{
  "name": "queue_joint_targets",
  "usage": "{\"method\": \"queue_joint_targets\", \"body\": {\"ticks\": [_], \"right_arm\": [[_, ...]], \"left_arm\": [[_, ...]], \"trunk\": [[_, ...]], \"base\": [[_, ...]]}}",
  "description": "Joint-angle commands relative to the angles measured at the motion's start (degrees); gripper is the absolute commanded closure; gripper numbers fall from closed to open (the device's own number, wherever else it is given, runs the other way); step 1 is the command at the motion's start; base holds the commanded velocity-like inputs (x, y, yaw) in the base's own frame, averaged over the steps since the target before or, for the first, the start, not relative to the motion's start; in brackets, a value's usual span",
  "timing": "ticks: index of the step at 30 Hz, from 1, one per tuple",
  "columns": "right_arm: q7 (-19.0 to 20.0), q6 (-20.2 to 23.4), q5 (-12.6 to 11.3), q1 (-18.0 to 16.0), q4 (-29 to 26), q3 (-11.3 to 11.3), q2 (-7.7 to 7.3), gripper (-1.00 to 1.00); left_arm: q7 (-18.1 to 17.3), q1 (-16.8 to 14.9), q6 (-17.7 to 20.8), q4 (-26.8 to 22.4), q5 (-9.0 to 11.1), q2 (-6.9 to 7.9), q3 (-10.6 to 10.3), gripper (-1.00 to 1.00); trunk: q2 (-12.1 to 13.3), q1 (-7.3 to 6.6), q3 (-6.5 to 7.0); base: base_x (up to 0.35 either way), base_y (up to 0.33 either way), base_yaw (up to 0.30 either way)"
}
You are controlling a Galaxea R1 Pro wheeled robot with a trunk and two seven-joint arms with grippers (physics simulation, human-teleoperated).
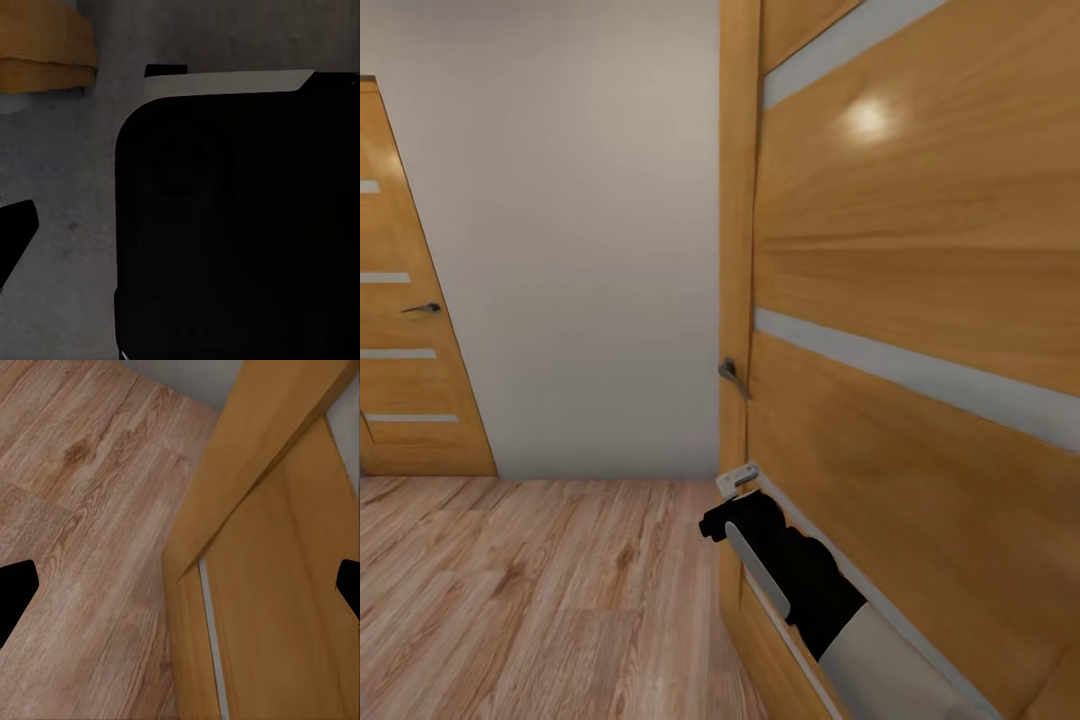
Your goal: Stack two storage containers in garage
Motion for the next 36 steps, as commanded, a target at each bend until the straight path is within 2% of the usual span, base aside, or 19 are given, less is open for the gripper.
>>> {"method": "queue_joint_targets", "body": {"ticks": [1, 36], "right_arm": [[-0.58, 0.14, -0.59, -0.06, -0.03, 0.08, 0.00, -1.00], [-0.71, 0.37, -0.47, -0.10, 0.02, 0.14, 0.00, -1.00]], "left_arm": [[0.01, -0.03, -0.09, 0.02, 0.06, 0.00, 0.06, -1.00], [0.03, -0.03, -0.09, 0.02, 0.10, 0.00, 0.14, -1.00]], "trunk": [[-0.03, 0.03, -0.07], [-0.03, 0.03, -0.07]], "base": [[0.282, 0.000, 0.000], [0.016, 0.000, 0.000]]}}
